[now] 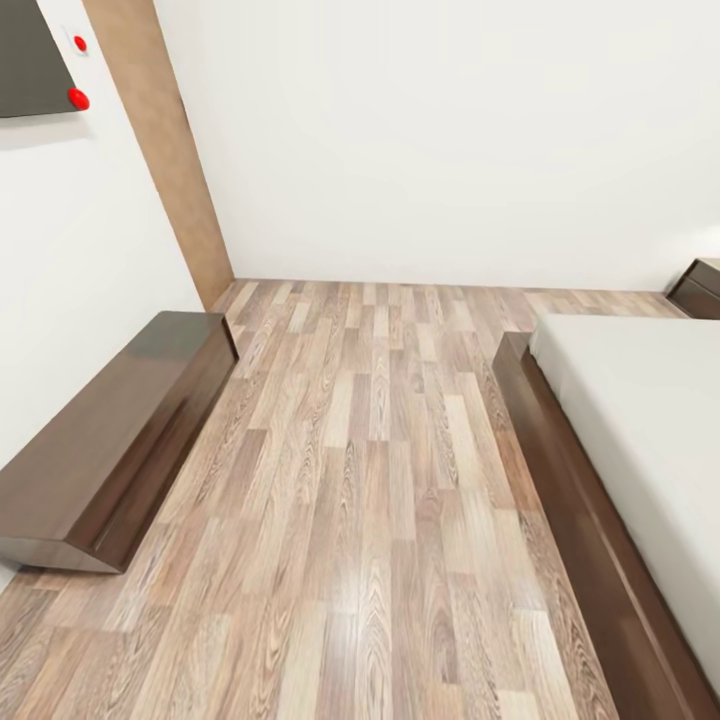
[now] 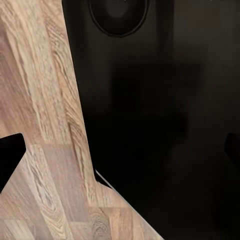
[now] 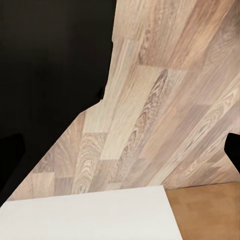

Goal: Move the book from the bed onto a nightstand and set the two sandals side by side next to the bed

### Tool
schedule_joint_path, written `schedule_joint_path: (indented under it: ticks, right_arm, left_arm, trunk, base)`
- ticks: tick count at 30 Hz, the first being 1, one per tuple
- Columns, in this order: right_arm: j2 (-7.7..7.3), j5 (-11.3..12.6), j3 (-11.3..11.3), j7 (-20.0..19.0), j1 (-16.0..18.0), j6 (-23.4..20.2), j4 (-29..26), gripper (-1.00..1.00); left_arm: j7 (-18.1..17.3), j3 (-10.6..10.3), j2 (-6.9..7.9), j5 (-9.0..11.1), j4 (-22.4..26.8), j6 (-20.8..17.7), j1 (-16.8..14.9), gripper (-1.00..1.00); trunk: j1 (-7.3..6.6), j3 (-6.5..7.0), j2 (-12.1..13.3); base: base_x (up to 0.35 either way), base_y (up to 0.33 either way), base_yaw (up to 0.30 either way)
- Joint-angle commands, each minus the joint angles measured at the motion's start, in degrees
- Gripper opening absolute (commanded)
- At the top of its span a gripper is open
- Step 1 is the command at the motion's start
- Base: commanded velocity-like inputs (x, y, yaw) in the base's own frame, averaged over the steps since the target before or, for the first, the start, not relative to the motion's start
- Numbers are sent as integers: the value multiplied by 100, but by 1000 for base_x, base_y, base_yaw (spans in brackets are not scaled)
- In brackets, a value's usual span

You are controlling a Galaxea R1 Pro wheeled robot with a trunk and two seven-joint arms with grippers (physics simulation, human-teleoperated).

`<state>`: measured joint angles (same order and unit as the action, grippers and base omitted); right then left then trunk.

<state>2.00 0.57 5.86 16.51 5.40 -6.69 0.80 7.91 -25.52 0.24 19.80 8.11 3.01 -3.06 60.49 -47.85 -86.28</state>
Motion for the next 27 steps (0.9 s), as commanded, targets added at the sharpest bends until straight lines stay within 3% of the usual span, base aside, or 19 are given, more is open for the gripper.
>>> schedule_joint_path:
  ticks: [1, 27]
  right_arm:
    - [2, 5, 47, 19, 5, -25, 7, 100]
    - [2, 5, 47, 19, 5, -25, 7, 100]
  left_arm:
    - [21, -49, 2, 50, 2, 14, -1, 100]
    - [18, -50, -3, 50, -2, 15, -1, 100]
  trunk:
    - [0, -3, -2]
    - [0, -3, -2]
  base:
    - [71, 0, 0]
    - [14, 0, 0]
